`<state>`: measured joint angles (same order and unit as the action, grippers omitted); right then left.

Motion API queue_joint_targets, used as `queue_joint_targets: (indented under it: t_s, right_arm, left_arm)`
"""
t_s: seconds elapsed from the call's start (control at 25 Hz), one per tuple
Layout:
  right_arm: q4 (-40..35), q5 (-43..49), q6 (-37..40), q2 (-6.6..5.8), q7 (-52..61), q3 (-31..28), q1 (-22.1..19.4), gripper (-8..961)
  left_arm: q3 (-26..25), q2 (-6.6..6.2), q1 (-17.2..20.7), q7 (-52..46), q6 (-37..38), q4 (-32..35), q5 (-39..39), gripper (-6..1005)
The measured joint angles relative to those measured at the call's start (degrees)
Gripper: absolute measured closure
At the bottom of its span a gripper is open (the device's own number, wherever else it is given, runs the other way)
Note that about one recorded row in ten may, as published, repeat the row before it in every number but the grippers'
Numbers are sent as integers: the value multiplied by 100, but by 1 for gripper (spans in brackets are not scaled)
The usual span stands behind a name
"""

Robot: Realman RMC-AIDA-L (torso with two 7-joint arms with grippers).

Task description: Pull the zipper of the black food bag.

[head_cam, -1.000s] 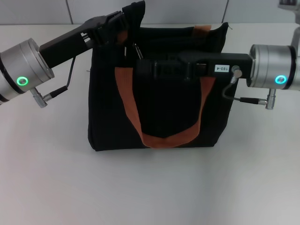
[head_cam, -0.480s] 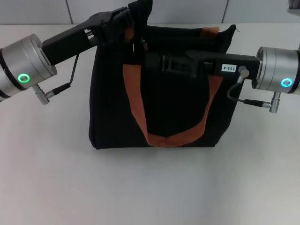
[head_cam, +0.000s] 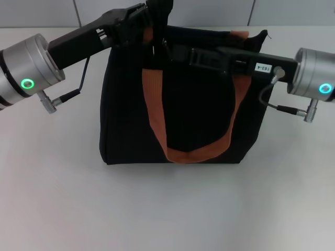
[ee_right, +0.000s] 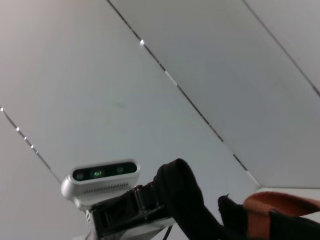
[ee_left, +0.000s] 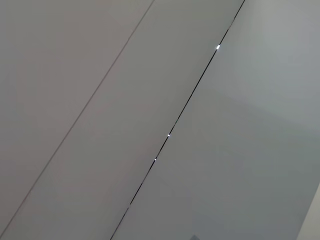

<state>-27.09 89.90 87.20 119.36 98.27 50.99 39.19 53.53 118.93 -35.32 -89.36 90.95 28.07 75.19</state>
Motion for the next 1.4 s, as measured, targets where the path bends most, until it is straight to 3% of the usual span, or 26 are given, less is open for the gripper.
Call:
queue_joint_targets:
  t_s: [1.4]
  right_arm:
    - [120,0,72,9,33,266,223,411]
  left_arm:
    - [-10,13,-15,91,-88,-35,-44,966]
